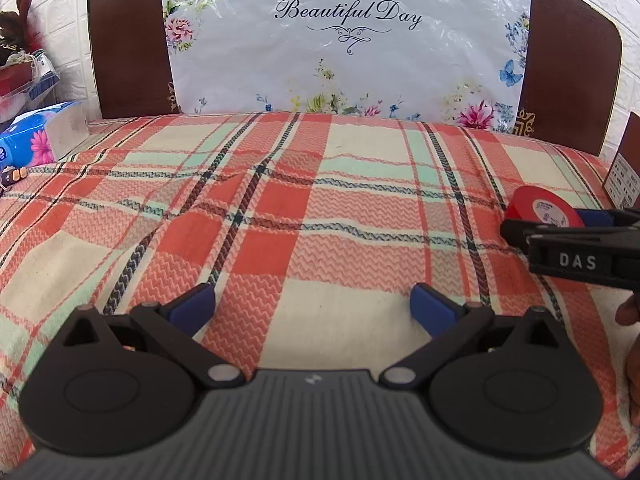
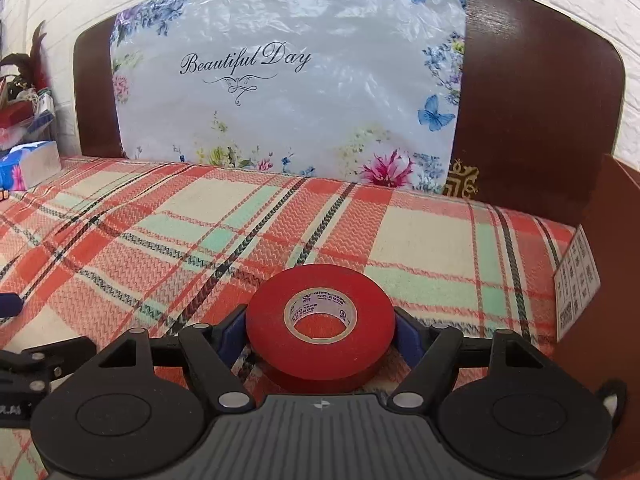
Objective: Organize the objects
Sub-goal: 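Take the red tape roll with the left gripper, release it into the brown box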
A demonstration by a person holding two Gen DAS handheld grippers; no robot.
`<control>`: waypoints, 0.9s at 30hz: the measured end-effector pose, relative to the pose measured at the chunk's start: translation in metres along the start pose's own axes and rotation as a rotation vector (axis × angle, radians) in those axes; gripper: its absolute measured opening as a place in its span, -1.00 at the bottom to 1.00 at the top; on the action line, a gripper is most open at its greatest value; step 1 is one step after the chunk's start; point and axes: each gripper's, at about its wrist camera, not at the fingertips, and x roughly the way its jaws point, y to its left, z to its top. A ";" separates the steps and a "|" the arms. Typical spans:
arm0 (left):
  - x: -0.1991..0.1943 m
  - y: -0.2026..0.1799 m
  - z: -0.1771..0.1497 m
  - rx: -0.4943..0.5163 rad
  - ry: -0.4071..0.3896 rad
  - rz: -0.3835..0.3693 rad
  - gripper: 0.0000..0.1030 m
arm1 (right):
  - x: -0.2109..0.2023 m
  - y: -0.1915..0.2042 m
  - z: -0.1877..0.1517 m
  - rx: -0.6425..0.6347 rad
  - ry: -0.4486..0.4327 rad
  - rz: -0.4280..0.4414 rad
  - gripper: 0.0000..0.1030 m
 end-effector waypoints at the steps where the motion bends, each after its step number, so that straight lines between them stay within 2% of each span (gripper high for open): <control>1: 0.000 0.000 0.000 0.001 0.000 0.001 1.00 | -0.005 0.000 -0.003 0.004 0.001 0.001 0.39; 8: 0.000 0.000 0.000 0.001 0.000 0.000 1.00 | -0.065 -0.003 -0.044 0.014 0.016 0.035 0.39; 16: 0.000 -0.001 0.001 0.005 0.004 0.003 1.00 | -0.133 -0.010 -0.092 0.040 0.024 -0.011 0.40; 20: -0.009 -0.006 0.006 -0.017 0.072 0.028 0.98 | -0.144 -0.011 -0.101 0.066 0.010 -0.029 0.43; 21: -0.017 -0.008 0.006 -0.043 0.096 -0.020 0.93 | -0.144 -0.012 -0.101 0.069 0.009 -0.028 0.43; 23: -0.040 -0.022 0.006 -0.061 0.111 -0.162 0.88 | -0.143 -0.011 -0.101 0.064 0.012 -0.033 0.45; 25: -0.065 -0.048 0.005 0.003 0.102 -0.276 0.88 | -0.144 -0.010 -0.101 0.057 0.011 -0.035 0.48; 27: -0.084 -0.077 0.004 0.101 0.111 -0.356 0.88 | -0.147 -0.011 -0.102 0.063 0.011 -0.031 0.48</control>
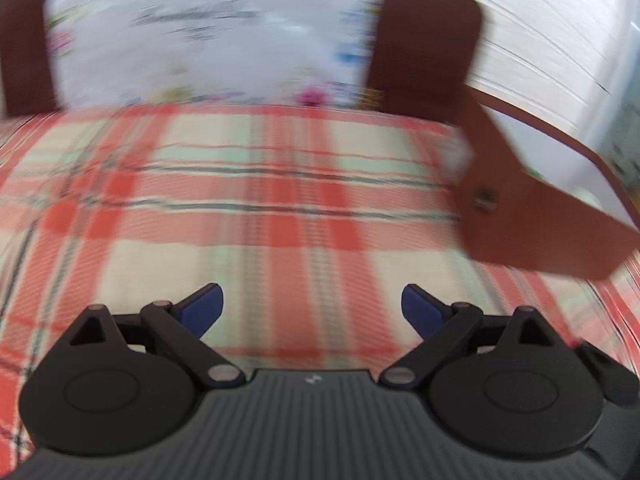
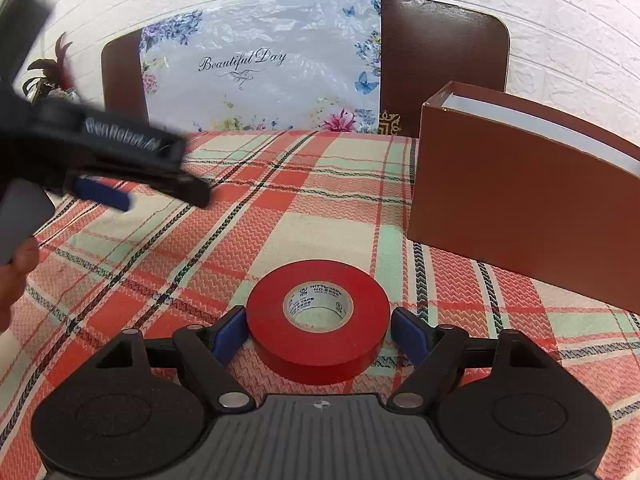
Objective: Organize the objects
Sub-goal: 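Take the red tape roll with the left gripper, release it into the brown box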
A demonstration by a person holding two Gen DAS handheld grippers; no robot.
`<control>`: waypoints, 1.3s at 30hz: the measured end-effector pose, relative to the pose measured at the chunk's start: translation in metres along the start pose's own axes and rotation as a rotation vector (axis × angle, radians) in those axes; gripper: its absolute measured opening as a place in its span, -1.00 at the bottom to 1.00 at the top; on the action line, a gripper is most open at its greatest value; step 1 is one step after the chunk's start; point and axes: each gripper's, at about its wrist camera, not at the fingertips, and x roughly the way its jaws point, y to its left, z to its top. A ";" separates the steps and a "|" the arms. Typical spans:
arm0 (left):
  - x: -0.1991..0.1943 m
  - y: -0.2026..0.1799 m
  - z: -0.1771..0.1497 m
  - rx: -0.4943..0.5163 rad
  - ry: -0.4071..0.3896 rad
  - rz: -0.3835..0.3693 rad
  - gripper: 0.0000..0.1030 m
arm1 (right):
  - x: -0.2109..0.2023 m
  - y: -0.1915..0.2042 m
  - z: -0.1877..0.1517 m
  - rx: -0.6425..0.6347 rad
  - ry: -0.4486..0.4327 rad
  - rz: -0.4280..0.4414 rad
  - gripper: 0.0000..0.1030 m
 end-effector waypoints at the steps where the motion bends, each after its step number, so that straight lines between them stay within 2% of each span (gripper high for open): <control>1: 0.001 -0.015 -0.001 0.041 0.027 -0.029 0.82 | -0.002 -0.001 -0.001 0.005 -0.001 0.002 0.48; 2: 0.003 -0.026 -0.002 0.069 0.057 -0.053 0.73 | -0.003 -0.002 -0.002 0.011 -0.002 0.005 0.48; 4: 0.011 -0.040 -0.006 0.089 0.108 -0.075 0.68 | -0.005 -0.004 -0.004 0.019 -0.003 0.008 0.48; 6: 0.025 -0.047 -0.011 0.098 0.172 -0.046 0.47 | -0.005 -0.003 -0.004 0.015 -0.004 0.008 0.47; 7: 0.032 -0.048 -0.014 0.098 0.192 -0.040 0.44 | -0.004 -0.002 -0.004 0.004 -0.005 0.016 0.35; 9: 0.031 -0.055 -0.019 0.124 0.164 -0.024 0.27 | -0.005 0.001 -0.005 -0.017 -0.017 0.004 0.35; 11: 0.026 -0.063 -0.018 0.144 0.169 -0.084 -0.45 | -0.008 0.000 -0.005 -0.014 -0.035 0.008 0.35; 12: 0.022 -0.068 -0.016 0.146 0.169 -0.076 -0.46 | -0.012 0.000 -0.005 -0.013 -0.062 0.002 0.35; 13: 0.017 -0.075 -0.014 0.161 0.155 -0.064 -0.46 | -0.019 -0.001 -0.006 -0.011 -0.100 -0.013 0.35; 15: 0.004 -0.085 -0.004 0.187 0.112 -0.084 -0.47 | -0.033 -0.006 -0.003 0.003 -0.182 -0.052 0.36; 19: -0.011 -0.112 0.033 0.217 0.019 -0.184 -0.47 | -0.057 -0.032 0.016 0.017 -0.336 -0.157 0.36; 22: -0.011 -0.148 0.057 0.282 -0.054 -0.204 -0.46 | -0.060 -0.061 0.038 0.027 -0.390 -0.218 0.36; 24: -0.002 -0.170 0.073 0.304 -0.069 -0.216 -0.43 | -0.053 -0.082 0.052 0.050 -0.391 -0.260 0.36; 25: 0.005 -0.178 0.080 0.305 -0.067 -0.221 -0.23 | -0.048 -0.092 0.058 0.065 -0.386 -0.278 0.36; 26: 0.012 -0.184 0.086 0.301 -0.070 -0.209 0.21 | -0.038 -0.102 0.065 0.075 -0.372 -0.298 0.36; 28: 0.024 -0.194 0.093 0.295 -0.107 -0.118 0.52 | -0.013 -0.121 0.075 0.076 -0.320 -0.366 0.34; 29: 0.030 -0.196 0.094 0.298 -0.108 -0.082 0.52 | -0.001 -0.130 0.078 0.078 -0.289 -0.406 0.37; 32: 0.040 -0.190 0.094 0.266 -0.063 -0.040 0.52 | 0.004 -0.145 0.080 0.100 -0.282 -0.435 0.59; 36: 0.044 -0.186 0.093 0.275 -0.049 0.020 0.53 | -0.008 -0.149 0.070 0.135 -0.306 -0.449 0.60; 39: 0.043 -0.182 0.090 0.263 -0.038 0.037 0.54 | -0.023 -0.148 0.061 0.189 -0.324 -0.445 0.62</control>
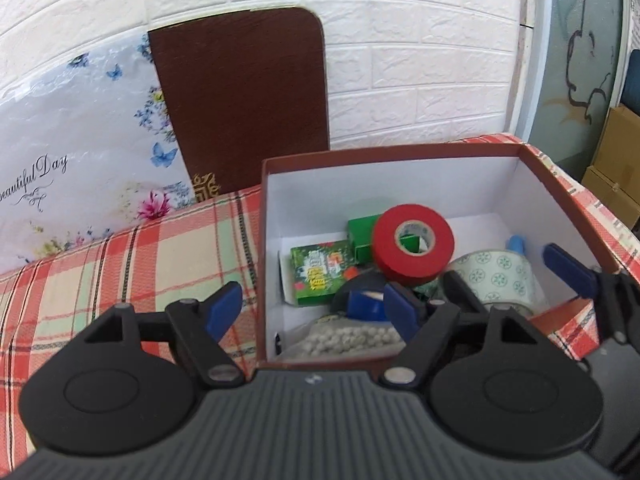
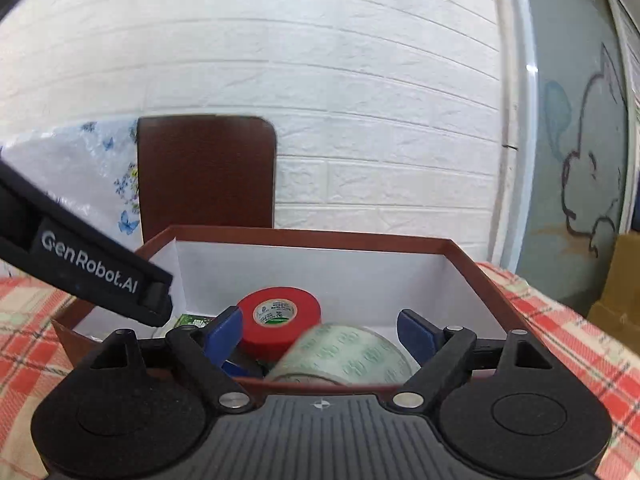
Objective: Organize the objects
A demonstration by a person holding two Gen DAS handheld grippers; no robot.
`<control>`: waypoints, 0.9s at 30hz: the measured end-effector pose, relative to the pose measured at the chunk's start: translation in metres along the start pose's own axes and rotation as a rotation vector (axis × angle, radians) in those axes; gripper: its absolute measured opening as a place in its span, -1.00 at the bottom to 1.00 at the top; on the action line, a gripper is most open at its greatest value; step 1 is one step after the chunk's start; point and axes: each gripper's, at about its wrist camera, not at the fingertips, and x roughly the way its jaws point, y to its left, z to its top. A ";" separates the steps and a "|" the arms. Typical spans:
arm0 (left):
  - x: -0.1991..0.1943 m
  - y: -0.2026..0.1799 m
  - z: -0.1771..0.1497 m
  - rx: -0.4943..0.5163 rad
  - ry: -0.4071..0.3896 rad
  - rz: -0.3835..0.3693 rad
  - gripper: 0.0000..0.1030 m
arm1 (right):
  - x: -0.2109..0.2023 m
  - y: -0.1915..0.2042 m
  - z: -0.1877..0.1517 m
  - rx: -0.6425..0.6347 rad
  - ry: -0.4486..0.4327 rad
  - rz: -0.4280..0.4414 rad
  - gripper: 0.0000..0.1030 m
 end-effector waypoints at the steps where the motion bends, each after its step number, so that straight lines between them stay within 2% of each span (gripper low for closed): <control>1: -0.002 0.001 -0.002 0.000 0.002 0.008 0.56 | -0.007 -0.006 -0.001 0.005 -0.009 -0.006 0.62; 8: -0.024 0.014 -0.024 -0.026 -0.025 0.032 0.67 | -0.069 0.004 -0.014 0.088 -0.046 0.001 0.65; 12: -0.034 0.027 -0.040 -0.036 -0.019 0.042 0.68 | -0.073 0.018 -0.035 0.147 0.054 0.077 0.67; 17: -0.035 0.052 -0.068 -0.084 0.028 0.073 0.69 | -0.070 0.046 -0.059 0.127 0.200 0.158 0.67; 20: -0.032 0.066 -0.086 -0.099 0.057 0.112 0.69 | -0.073 0.060 -0.064 0.124 0.242 0.204 0.67; 27: -0.022 0.095 -0.125 -0.156 0.122 0.166 0.71 | -0.064 0.076 -0.078 0.073 0.304 0.222 0.68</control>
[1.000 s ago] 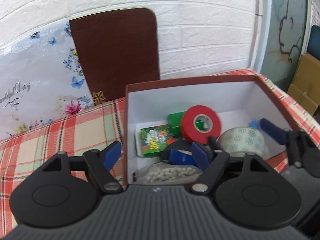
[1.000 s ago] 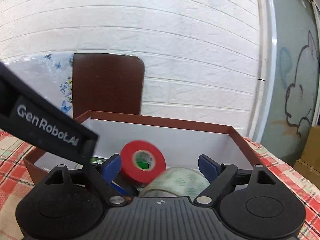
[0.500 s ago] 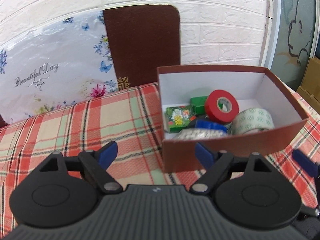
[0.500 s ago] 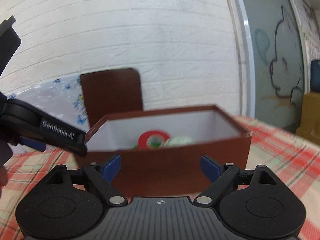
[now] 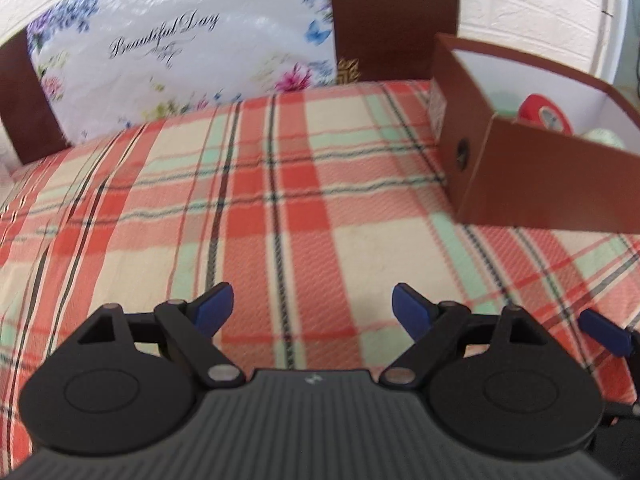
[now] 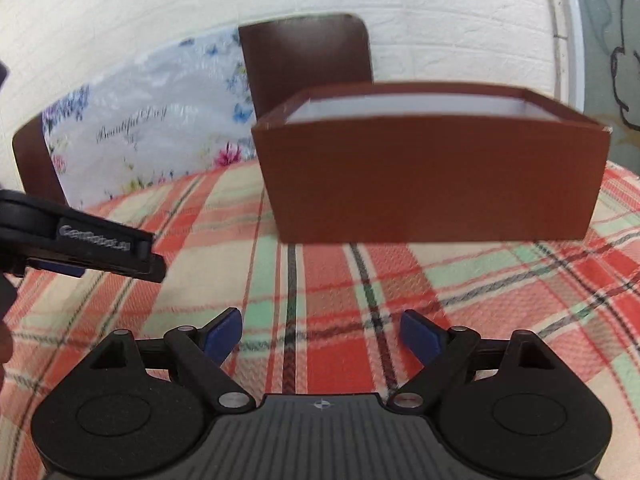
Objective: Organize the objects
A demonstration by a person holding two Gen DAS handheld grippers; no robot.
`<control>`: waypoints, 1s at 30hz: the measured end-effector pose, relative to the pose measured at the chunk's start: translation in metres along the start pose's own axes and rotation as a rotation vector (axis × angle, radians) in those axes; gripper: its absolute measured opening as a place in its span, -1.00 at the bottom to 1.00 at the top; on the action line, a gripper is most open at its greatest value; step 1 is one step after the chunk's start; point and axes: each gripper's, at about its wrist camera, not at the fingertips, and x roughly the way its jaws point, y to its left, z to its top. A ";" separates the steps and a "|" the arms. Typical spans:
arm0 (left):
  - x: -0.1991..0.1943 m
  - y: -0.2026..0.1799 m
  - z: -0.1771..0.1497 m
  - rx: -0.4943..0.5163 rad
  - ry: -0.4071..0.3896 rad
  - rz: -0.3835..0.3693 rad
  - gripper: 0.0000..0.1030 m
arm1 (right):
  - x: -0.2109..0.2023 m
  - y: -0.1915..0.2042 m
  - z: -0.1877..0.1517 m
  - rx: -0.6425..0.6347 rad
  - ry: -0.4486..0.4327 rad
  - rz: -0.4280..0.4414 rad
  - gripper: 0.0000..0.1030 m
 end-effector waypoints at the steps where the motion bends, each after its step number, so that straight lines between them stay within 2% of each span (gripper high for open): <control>1: 0.003 0.003 -0.005 -0.005 0.012 0.003 0.71 | -0.001 0.000 0.000 0.003 -0.005 0.003 0.68; 5: 0.012 0.012 -0.018 -0.022 0.043 0.002 0.77 | -0.002 0.000 -0.001 0.001 -0.009 0.002 0.69; 7: 0.012 0.014 -0.020 -0.024 0.032 0.004 0.83 | -0.002 0.000 -0.002 -0.005 -0.010 0.000 0.69; 12: 0.009 0.017 -0.021 -0.030 0.032 -0.006 0.83 | -0.006 0.003 0.000 -0.017 -0.013 -0.028 0.69; 16: -0.003 0.017 -0.021 -0.032 0.014 -0.028 0.83 | -0.024 0.007 0.006 -0.021 -0.021 -0.055 0.69; 19: -0.020 0.013 -0.016 -0.015 -0.025 -0.054 0.83 | -0.055 0.003 0.017 0.038 -0.071 -0.027 0.69; 26: -0.067 0.000 -0.006 0.028 -0.148 -0.119 0.90 | -0.115 -0.006 0.040 0.093 -0.219 -0.065 0.75; 30: -0.089 -0.008 -0.004 0.061 -0.205 -0.124 1.00 | -0.133 -0.008 0.040 0.109 -0.262 -0.071 0.76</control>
